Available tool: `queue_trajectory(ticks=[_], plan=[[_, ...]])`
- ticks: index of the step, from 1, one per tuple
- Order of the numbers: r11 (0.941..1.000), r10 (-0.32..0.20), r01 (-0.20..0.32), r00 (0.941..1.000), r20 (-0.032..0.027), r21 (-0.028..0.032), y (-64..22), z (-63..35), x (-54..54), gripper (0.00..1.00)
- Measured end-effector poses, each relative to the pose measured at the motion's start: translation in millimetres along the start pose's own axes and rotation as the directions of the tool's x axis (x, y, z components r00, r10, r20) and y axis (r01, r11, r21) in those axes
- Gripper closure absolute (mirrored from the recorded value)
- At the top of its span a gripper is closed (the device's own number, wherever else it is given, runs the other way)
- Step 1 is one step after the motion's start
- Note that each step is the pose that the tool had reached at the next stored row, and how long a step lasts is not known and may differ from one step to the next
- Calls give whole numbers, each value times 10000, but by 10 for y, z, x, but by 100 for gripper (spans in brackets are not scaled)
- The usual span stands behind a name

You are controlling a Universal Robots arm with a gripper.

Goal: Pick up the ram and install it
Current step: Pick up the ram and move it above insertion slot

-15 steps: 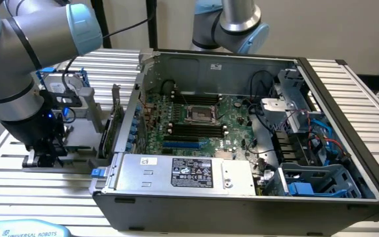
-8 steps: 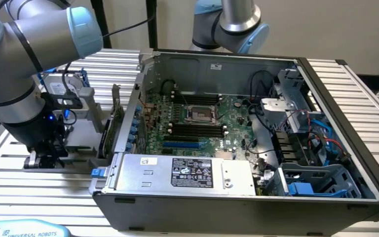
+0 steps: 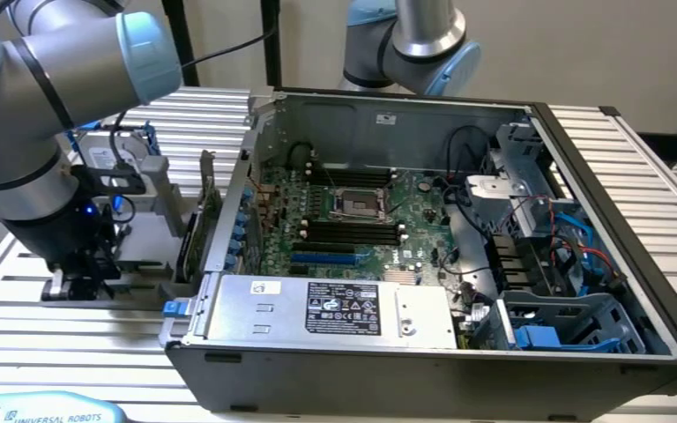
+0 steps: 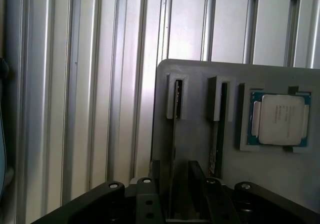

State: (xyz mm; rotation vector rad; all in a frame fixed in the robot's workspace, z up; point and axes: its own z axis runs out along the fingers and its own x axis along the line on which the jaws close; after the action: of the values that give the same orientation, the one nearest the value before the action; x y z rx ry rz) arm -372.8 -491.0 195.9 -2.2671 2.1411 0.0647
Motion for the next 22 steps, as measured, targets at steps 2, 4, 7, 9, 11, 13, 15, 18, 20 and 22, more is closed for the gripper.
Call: queue_trajectory(ticks=[2, 4, 7, 9, 11, 13, 15, 18, 20, 22], plan=[[10000, 2, -2, 10000, 2, 1, 1, 0, -1, 64], [10000, 43, -43, 10000, 4, 3, 2, 0, -1, 64], [9999, 165, -165, 9999, 5, 8, 3, 0, -1, 64], [9996, 270, -270, 9996, 6, 12, 4, 0, -1, 64], [9994, 333, -333, 9994, 7, 15, 4, 0, -1, 64], [9993, 367, -367, 9993, 7, 16, 4, 0, -1, 66], [9993, 383, -383, 9993, 7, 17, 4, 0, -1, 73], [9992, 387, -387, 9992, 8, 18, 4, 0, -1, 73], [9992, 387, -387, 9992, 7, 17, 6, 0, -1, 73], [9992, 387, -387, 9993, 7, 17, 7, 0, -1, 73]])
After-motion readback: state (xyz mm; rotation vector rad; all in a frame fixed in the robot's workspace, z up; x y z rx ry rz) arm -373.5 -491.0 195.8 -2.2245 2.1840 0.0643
